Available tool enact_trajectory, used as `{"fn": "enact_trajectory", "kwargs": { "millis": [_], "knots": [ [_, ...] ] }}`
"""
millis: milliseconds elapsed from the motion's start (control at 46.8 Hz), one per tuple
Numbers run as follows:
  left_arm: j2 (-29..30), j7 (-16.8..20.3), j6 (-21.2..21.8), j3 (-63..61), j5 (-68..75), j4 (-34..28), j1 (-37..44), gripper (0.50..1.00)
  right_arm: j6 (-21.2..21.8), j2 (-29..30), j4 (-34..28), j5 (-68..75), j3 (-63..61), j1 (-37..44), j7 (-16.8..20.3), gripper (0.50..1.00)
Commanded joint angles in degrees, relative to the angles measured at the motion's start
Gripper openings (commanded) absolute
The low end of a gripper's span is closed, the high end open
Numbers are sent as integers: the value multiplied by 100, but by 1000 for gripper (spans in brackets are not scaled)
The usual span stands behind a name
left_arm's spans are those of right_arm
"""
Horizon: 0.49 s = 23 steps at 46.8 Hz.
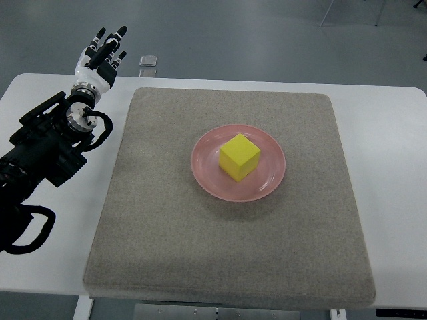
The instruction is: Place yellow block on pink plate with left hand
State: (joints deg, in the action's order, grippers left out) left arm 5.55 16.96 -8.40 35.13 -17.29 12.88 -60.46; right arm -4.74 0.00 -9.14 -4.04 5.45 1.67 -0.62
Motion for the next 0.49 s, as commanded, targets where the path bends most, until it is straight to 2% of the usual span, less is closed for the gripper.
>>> {"fn": "enact_trajectory", "kwargs": {
  "millis": [0, 128, 471],
  "knots": [
    [-1, 9, -205, 142, 24, 4, -36, 988, 0, 0, 0, 0, 0, 0, 0, 924],
    [7, 17, -461, 169, 24, -5, -36, 988, 0, 0, 0, 0, 0, 0, 0, 924],
    [43, 53, -452, 143, 94, -49, -1, 990, 0, 0, 0, 0, 0, 0, 0, 924]
  ]
}}
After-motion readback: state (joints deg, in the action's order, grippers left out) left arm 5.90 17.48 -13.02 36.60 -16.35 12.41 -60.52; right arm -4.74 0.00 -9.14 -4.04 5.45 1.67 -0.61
